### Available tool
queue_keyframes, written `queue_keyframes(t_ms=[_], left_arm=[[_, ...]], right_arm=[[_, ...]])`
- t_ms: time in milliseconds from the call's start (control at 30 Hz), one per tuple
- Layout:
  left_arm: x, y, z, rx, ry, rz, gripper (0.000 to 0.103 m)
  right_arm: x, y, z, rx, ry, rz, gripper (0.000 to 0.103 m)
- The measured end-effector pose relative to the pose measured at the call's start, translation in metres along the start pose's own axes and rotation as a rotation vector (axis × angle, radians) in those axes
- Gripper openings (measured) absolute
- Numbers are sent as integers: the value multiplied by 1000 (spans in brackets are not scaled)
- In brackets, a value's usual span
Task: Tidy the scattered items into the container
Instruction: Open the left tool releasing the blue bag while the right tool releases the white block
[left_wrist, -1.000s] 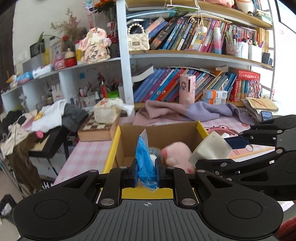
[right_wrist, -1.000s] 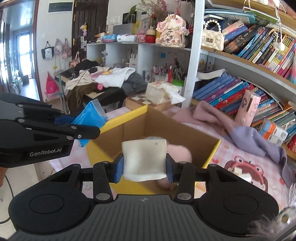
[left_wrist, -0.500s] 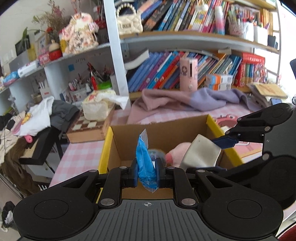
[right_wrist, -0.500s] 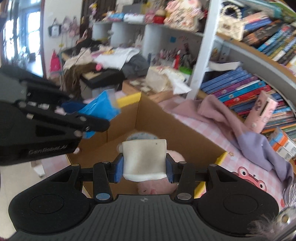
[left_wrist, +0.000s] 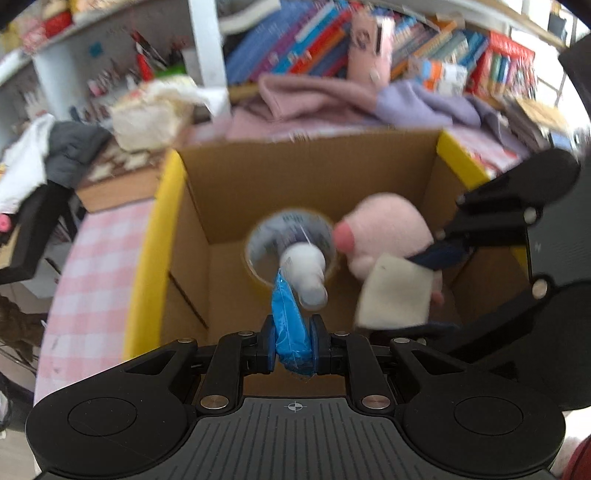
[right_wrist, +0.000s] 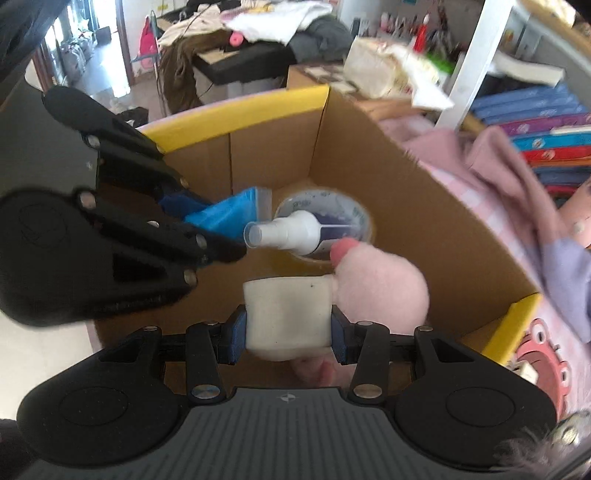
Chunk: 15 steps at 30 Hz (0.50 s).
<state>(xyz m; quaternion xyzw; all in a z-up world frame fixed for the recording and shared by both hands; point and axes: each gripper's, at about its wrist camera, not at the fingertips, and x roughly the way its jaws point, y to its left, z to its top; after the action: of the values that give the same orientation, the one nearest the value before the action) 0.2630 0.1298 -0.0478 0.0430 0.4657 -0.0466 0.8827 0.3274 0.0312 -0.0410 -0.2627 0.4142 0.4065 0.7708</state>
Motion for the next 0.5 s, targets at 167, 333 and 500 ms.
queue_keyframes(t_ms=[167,333,500], left_arm=[[15,6,0,-10,64,-20,16],[15,8,-1,-21,64,-27,16],[5,9,1,-24,28,-31,21]], right_arm=[[9,7,7,-62,35,11,43],[11,6,8,-61,32,27,44],[7,3,8,-26,13,30,46]])
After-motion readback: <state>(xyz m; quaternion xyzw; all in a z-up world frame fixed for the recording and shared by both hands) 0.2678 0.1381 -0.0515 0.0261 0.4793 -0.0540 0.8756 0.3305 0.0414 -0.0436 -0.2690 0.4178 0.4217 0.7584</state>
